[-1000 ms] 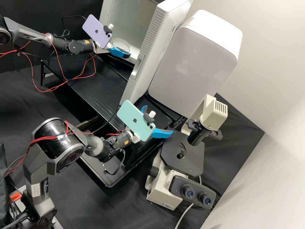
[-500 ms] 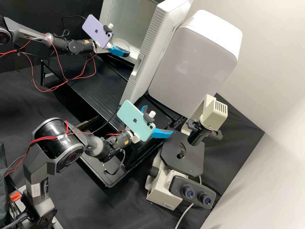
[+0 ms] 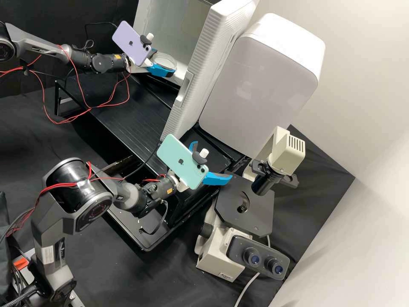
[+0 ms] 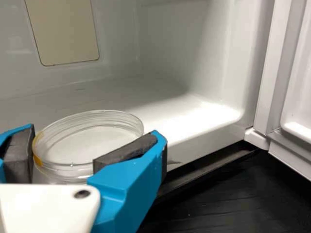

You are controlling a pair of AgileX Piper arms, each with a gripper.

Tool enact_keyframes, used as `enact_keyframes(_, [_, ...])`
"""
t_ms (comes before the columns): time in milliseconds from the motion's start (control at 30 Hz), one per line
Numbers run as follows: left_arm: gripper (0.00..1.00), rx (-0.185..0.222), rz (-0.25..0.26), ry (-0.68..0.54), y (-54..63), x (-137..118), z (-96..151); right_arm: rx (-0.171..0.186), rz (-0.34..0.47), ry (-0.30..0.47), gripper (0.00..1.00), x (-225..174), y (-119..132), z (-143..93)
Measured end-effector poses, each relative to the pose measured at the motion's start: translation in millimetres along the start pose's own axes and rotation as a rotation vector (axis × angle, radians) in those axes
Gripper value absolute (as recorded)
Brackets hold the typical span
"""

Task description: Take the petri dish out of the incubator

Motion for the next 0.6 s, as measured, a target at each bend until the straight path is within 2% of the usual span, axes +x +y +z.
enact_keyframes(600, [0.0,0.009,0.003,-0.005,-3.3,-0.8,0.4,0.0,0.0,0.0,1.0,0.0,0.0,0.0])
